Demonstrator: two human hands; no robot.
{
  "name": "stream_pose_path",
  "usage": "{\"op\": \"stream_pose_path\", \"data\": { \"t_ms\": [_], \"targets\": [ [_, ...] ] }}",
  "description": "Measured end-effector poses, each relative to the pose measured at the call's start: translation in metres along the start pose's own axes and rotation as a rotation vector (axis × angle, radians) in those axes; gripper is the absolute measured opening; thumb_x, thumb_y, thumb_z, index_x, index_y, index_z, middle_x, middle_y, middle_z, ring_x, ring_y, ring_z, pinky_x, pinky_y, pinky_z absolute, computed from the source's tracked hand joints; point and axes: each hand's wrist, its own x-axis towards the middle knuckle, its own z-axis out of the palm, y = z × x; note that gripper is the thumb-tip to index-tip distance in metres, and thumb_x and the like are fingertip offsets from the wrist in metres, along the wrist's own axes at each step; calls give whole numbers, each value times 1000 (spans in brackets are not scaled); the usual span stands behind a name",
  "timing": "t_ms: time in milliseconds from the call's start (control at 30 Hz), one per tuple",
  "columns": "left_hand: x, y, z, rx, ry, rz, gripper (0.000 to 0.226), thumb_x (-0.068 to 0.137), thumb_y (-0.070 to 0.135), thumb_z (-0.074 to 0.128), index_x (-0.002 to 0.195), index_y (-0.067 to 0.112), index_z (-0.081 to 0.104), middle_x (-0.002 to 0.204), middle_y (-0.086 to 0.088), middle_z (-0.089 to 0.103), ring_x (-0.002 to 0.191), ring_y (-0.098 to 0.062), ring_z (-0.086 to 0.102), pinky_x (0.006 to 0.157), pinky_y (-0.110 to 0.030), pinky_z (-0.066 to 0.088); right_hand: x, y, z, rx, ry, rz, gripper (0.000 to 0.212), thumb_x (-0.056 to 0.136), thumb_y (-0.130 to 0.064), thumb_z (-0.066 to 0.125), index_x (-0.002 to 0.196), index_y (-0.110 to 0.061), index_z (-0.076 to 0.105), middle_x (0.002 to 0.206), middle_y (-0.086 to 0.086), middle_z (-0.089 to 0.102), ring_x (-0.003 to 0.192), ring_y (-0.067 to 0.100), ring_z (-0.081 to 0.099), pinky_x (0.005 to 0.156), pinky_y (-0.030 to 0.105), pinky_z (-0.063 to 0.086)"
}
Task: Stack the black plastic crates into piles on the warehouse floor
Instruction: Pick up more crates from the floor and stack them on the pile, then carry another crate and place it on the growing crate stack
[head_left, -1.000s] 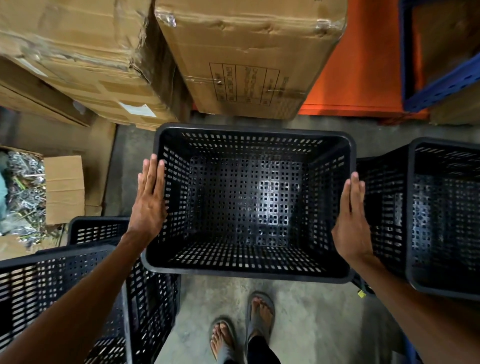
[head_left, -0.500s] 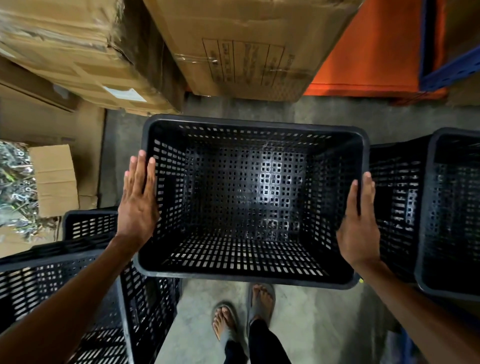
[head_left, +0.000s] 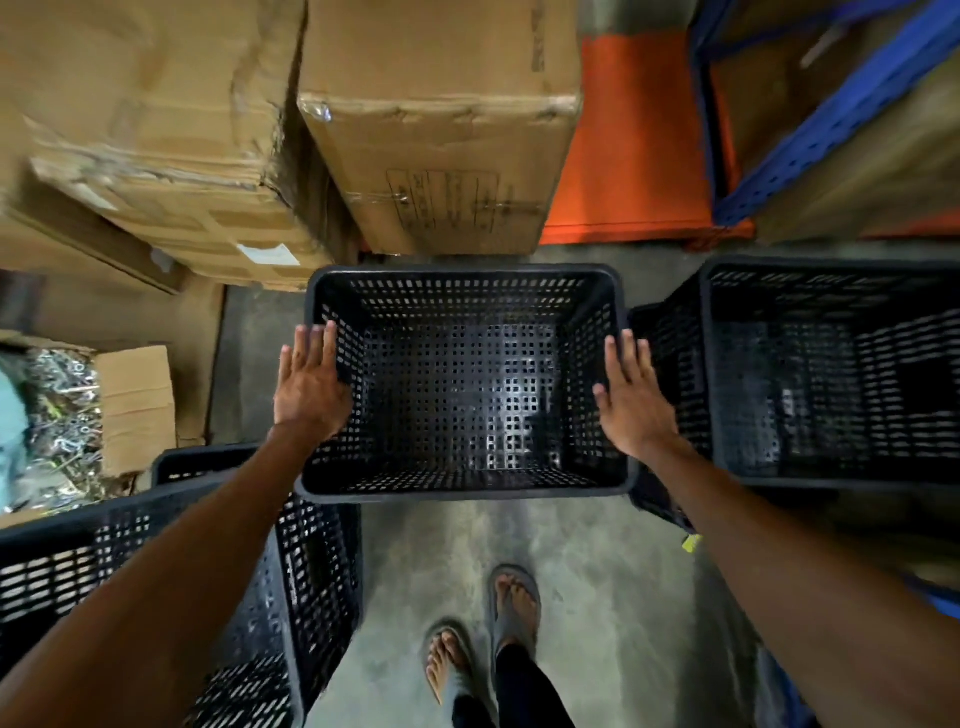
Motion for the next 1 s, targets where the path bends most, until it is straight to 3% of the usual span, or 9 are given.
{"op": "stream_pose_path", "data": {
  "t_ms": [200, 267, 333, 400, 500, 667, 800, 1000],
  "targets": [
    [-122, 128, -74, -258, -209, 70, 69, 95, 24, 46, 153, 5, 14, 161, -15, 16, 150, -32, 10, 122, -41, 18, -163, -7, -71, 200, 36, 47, 68, 100, -29, 36, 156, -9, 3, 165, 7, -3, 153, 22, -2, 118, 34, 28],
    [-169, 169, -90, -358, -266, 96, 62, 94, 25, 49, 151, 9, 28, 155, -16, 32, 143, -34, 32, 115, -40, 33, -217, 6, -90, 206, 38, 80, 69, 99, -29, 37, 156, -9, 2, 165, 6, -3, 153, 22, -2, 117, 33, 27],
    [-203, 204, -100, -462, -291, 95, 54, 93, 24, 52, 144, 13, 42, 137, -20, 54, 120, -36, 56, 99, -41, 49, -257, 24, -106, 248, 47, 151, 70, 99, -29, 38, 156, -10, 2, 165, 5, -2, 153, 21, -2, 116, 34, 29],
    [-231, 238, -111, -502, -319, 127, 53, 94, 27, 52, 145, 17, 43, 125, -19, 64, 112, -33, 62, 95, -39, 50, -289, 52, -121, 274, 92, 229, 69, 100, -29, 38, 156, -9, 3, 165, 5, 0, 153, 21, 0, 116, 32, 27],
    [-258, 281, -117, -539, -345, 154, 50, 95, 24, 52, 144, 17, 45, 124, -18, 66, 113, -32, 62, 97, -38, 47, -324, 98, -141, 307, 123, 336, 68, 101, -28, 38, 156, -8, 3, 165, 6, 0, 153, 22, 0, 117, 31, 23],
    [-249, 342, -110, -647, -392, 111, 53, 93, 19, 57, 144, 12, 44, 132, -15, 61, 118, -30, 60, 102, -41, 48, -318, 182, -163, 370, 181, 460, 67, 101, -27, 38, 155, -4, 6, 164, 9, 6, 152, 23, 4, 122, 31, 17],
    [-198, 399, -91, -649, -368, 37, 51, 94, 21, 55, 143, 13, 46, 140, -17, 55, 129, -34, 52, 107, -41, 42, -263, 266, -171, 432, 170, 525, 67, 102, -30, 38, 155, -4, 6, 164, 13, 7, 152, 25, 7, 123, 32, 12],
    [-92, 485, -30, -743, -323, -169, 47, 92, 24, 55, 138, 16, 49, 126, -19, 64, 111, -39, 62, 92, -46, 52, -139, 407, -139, 413, 167, 555, 70, 100, -31, 43, 155, -5, 9, 163, 14, 11, 151, 27, 12, 120, 36, 18]
  ]
}}
